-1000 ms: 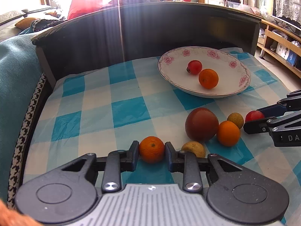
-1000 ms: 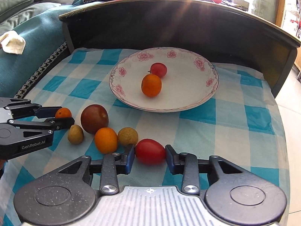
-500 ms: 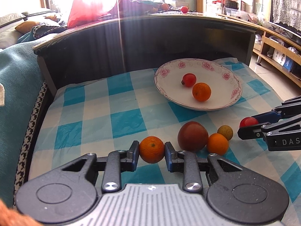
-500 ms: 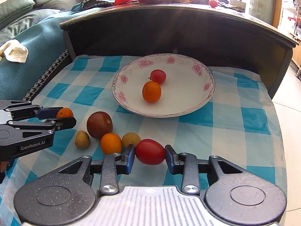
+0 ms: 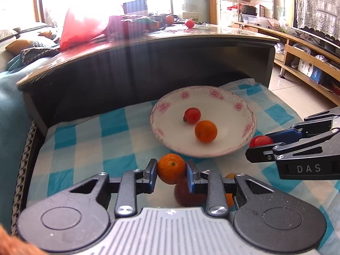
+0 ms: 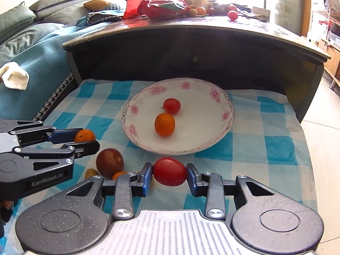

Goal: Organize fruits
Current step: 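Carry both fruits into the white plate and open both tools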

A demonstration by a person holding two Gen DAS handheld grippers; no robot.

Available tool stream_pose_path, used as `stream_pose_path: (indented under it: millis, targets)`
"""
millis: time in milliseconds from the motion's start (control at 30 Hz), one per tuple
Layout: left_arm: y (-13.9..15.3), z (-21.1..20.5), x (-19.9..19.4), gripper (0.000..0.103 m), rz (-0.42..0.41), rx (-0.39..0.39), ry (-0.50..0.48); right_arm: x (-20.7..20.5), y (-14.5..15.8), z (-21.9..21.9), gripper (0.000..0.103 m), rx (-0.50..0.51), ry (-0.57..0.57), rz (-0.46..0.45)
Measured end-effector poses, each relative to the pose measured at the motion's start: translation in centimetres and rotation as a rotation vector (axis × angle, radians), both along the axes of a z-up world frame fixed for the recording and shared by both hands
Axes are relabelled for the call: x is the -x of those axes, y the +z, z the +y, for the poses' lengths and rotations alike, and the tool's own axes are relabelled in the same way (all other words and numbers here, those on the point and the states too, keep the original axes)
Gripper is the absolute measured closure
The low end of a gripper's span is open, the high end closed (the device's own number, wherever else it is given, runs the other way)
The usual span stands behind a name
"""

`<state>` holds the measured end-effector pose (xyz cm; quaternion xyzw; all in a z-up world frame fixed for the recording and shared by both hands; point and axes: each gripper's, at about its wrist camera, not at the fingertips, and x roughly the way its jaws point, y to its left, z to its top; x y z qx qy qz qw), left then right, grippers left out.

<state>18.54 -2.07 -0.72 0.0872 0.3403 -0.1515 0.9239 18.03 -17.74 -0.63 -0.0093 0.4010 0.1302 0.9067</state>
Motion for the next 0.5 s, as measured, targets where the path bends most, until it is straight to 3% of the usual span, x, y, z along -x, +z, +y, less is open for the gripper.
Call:
stream_pose_path:
  millis: [500]
  targets:
    - [-0.7, -2.3, -3.3, 0.065, 0.010, 0.001, -0.017, -3.4, -0.3, -0.4, 0.075, 0.010, -0.014, -0.039]
